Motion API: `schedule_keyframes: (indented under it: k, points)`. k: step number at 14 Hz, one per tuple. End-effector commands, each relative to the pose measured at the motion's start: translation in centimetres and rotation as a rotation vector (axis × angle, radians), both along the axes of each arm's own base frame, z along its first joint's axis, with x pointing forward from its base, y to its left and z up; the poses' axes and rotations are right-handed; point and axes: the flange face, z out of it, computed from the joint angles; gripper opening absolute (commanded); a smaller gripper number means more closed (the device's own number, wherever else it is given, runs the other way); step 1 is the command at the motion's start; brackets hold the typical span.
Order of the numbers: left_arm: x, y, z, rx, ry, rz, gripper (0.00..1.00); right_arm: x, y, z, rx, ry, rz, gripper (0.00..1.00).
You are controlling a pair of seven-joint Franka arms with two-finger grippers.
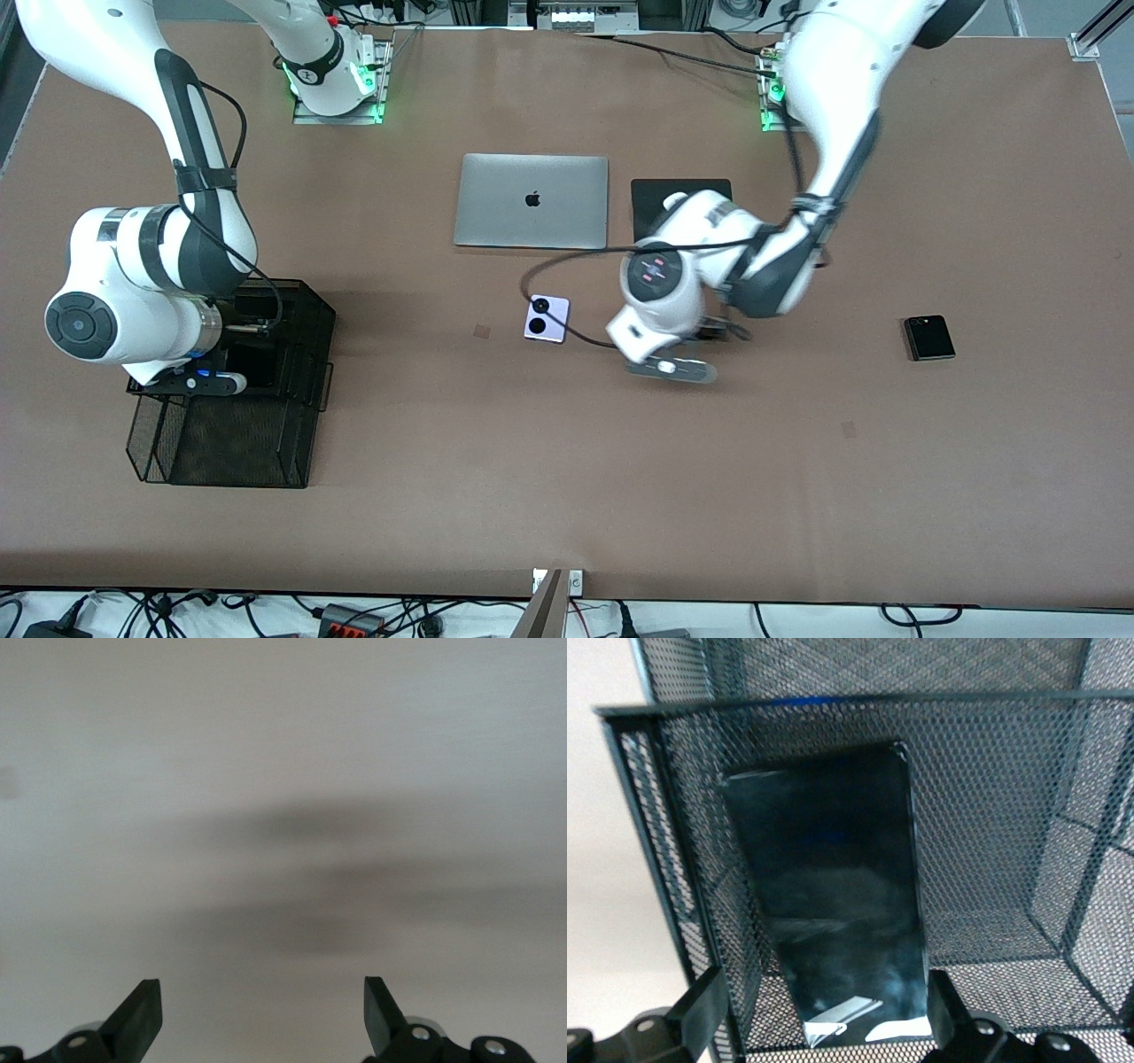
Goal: Place phones with both arms
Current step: 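Move the right and left grippers to the white and black flip phones, then grasp the white and black flip phones with the right and left grippers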
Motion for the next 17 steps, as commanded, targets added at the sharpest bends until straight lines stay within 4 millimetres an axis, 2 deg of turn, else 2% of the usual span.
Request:
schedule_keyframes:
  k: [1,2,3,4,5,6,7,9,10,11,13,15,17]
  points:
    - [1.9,8.1,1.4,0.062,0.074,0.017,1.00,1.1,0.9,4.9,0.028,-0.083,0.018,1.00]
    - [2.7,11.6,1.7,0.067,0.097,0.048,1.00,1.5,1.6,6.4,0.034,-0.108,0.032,1.00]
    - [3.0,14.0,1.6,0.068,0.105,0.075,1.00,1.6,3.2,7.4,0.044,-0.125,0.059,1.00]
    - [3.4,17.5,1.2,0.063,0.098,0.129,1.00,1.7,5.3,8.2,0.058,-0.142,0.087,1.00]
    - [4.0,21.3,0.6,0.044,0.086,0.166,1.00,1.5,7.6,8.1,0.073,-0.146,0.111,1.00]
    - [4.4,25.8,-0.1,0.023,0.086,0.205,1.00,1.1,10.5,7.5,0.089,-0.142,0.151,1.00]
    - [4.5,28.6,-0.9,-0.001,0.082,0.197,1.00,0.8,13.2,7.5,0.106,-0.155,0.185,1.00]
    - [4.6,35.7,-3.0,-0.070,0.056,0.160,1.00,0.4,18.2,5.9,0.122,-0.196,0.252,1.00]
    - [4.5,37.8,-3.9,-0.099,0.029,0.131,1.00,-0.2,21.3,4.7,0.125,-0.202,0.281,1.00]
    - [4.1,41.0,-5.1,-0.121,0.019,0.131,1.00,-1.0,24.4,3.7,0.122,-0.216,0.276,1.00]
    - [2.4,45.1,-7.7,-0.147,0.058,0.148,1.00,-2.7,30.3,0.3,0.105,-0.247,0.181,1.00]
    - [0.9,46.8,-9.3,-0.166,0.069,0.140,1.00,-4.5,34.8,-2.4,0.108,-0.271,0.086,1.00]
    - [-0.2,47.9,-10.2,-0.174,0.089,0.148,1.00,-6.7,38.2,-4.8,0.092,-0.263,0.013,1.00]
